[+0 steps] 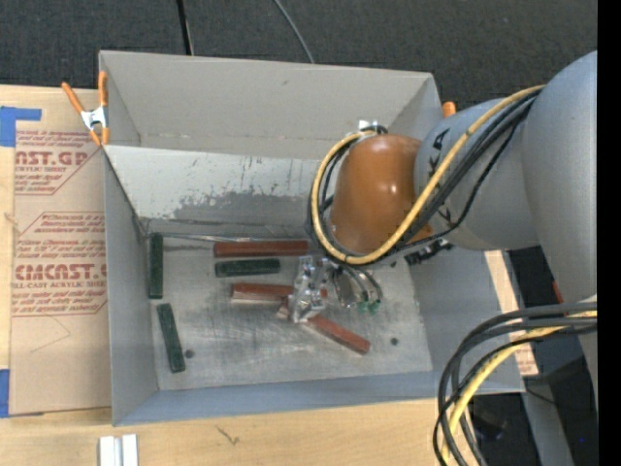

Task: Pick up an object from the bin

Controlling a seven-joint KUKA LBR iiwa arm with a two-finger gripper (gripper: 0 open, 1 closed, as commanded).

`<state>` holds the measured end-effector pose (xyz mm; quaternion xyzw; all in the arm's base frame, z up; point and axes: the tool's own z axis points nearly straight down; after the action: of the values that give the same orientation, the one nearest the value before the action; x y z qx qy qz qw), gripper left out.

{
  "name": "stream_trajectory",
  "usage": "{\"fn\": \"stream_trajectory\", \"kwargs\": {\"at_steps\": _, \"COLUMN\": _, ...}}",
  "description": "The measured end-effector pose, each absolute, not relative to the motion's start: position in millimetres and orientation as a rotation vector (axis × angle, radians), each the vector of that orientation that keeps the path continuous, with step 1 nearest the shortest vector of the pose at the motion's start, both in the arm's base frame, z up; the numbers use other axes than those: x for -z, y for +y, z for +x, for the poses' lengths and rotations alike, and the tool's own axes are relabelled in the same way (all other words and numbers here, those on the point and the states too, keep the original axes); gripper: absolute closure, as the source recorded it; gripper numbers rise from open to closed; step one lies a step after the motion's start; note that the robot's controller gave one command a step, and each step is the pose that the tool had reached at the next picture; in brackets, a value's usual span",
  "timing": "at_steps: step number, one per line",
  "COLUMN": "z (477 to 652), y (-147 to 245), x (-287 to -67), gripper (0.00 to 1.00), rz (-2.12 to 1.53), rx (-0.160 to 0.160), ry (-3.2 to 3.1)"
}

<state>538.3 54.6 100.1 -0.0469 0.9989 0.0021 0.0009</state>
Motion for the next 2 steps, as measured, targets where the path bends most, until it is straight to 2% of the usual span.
{"fn": "stream_trajectory", "kwargs": {"at_steps": 1, "z": 494.3, "y": -1, "x": -83, "gripper": 1.00, "rz": -0.049, "rx": -0.015, "ry": 3.092}}
{"fn": "stream_trajectory", "kwargs": {"at_steps": 2, "z": 483.0, "y": -3, "x": -79, "gripper": 0.00, "rz": -0.055, "rx": -0.009, "ry": 3.137}}
